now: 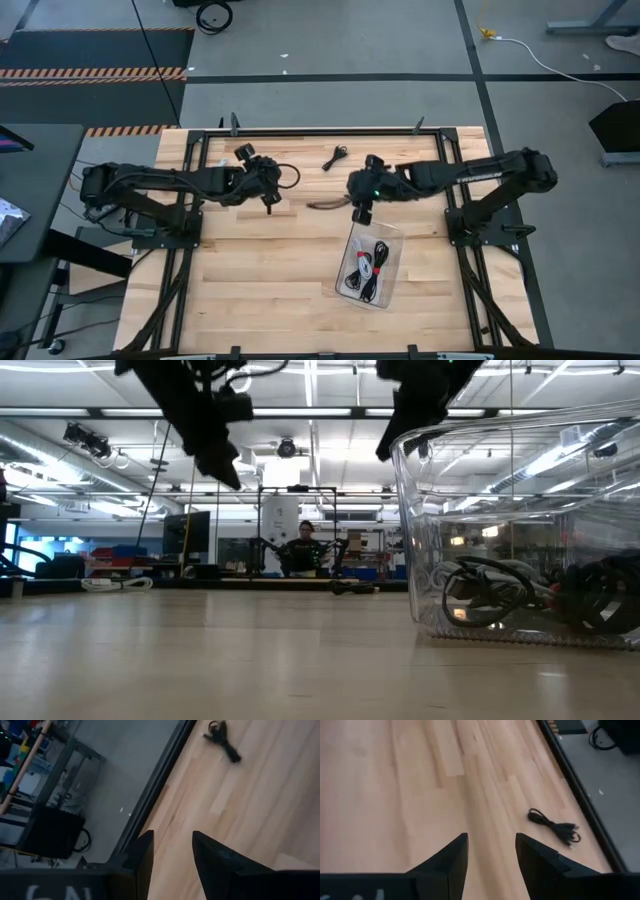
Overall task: Pick and place USB-C Cables
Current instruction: Put the black USB charger cable into the transparent bin
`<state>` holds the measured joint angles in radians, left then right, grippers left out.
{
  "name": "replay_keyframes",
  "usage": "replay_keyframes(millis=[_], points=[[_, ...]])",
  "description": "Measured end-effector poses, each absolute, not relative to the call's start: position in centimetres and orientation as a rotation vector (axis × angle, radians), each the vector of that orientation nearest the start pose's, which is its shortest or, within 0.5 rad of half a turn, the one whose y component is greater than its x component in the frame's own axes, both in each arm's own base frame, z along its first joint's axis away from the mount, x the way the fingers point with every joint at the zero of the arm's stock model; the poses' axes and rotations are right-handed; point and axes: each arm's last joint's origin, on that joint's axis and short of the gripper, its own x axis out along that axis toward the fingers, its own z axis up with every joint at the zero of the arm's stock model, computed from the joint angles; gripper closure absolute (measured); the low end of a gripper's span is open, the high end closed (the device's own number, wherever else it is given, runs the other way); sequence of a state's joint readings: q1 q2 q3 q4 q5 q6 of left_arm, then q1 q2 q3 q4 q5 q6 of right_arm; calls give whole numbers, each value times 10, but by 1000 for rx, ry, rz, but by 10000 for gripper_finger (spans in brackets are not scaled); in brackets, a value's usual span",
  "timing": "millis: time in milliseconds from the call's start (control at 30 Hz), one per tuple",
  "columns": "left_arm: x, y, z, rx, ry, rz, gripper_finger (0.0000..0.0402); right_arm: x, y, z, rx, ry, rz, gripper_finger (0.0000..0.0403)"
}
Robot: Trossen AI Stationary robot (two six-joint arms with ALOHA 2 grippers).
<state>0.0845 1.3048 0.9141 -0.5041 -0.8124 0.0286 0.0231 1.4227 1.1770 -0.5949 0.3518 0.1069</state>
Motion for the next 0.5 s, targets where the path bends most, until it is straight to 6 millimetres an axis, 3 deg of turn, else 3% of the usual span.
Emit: replay_keyframes(millis=[100, 267, 500], points=[[246, 54, 236, 364, 910, 847, 260, 303, -23, 285, -118, 843, -346, 232], [238, 68, 225, 323, 941, 863, 260, 315, -54, 267, -233, 912, -326, 232], [240, 64, 223, 195, 934, 715, 260, 336, -83, 229, -316, 1059, -280, 232]])
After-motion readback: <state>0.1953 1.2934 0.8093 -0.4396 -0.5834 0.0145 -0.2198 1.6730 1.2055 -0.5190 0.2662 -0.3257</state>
